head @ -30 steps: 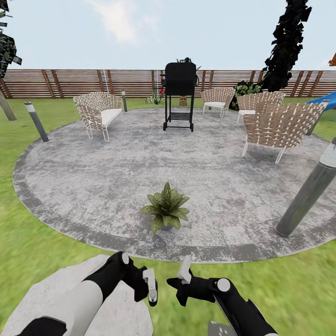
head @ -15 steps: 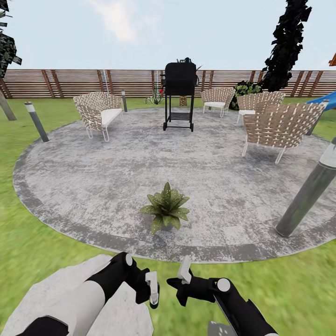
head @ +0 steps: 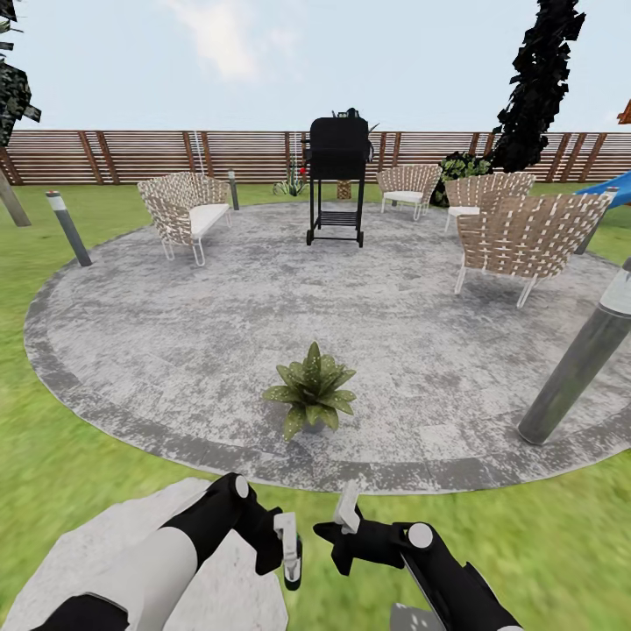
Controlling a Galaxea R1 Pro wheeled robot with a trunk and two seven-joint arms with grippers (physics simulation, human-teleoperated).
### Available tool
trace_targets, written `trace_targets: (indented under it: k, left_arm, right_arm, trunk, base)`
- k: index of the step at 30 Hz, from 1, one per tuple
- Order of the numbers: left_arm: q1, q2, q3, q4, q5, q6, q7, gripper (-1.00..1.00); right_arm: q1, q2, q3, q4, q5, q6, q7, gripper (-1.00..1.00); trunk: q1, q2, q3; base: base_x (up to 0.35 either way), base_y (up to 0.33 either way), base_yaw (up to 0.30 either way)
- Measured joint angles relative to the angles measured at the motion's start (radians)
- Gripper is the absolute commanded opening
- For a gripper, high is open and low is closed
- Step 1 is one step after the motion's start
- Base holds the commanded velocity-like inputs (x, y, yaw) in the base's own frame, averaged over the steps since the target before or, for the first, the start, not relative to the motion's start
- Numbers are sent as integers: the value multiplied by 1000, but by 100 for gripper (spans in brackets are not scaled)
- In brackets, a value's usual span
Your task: Pick up the pesticide atomizer in the garden and spray insectifuge to fully cover both potted plants in the garden.
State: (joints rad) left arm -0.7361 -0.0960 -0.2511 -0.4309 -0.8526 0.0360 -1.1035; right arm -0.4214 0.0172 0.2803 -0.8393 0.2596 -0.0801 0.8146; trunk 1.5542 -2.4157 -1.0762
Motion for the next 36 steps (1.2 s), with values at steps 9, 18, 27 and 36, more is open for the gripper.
trace_targets:
  k: [9,18,27,36]
  left_arm:
    - [0,-1,3,-2,4,2,-5,-100]
    - [0,-5,11,-29,5,4,1,-100]
    - [0,-17,8,-28,46,4,-3,-100]
    - [0,-19,8,-28,47,4,-3,-100]
  right_arm:
    - [0,0,0,1,0,0,-1,-100]
    - [0,0,0,2,0,0,-1,-100]
    - [0,-1,-1,2,0,0,-1,-100]
    - [0,-1,-1,2,0,0,-1,-100]
  trunk:
    - [0,0,0]
    - [0,0,0]
    - [0,0,0]
    - [0,0,0]
  base:
    - [0,0,0]
    - [0,0,0]
    - [0,0,0]
    - [0,0,0]
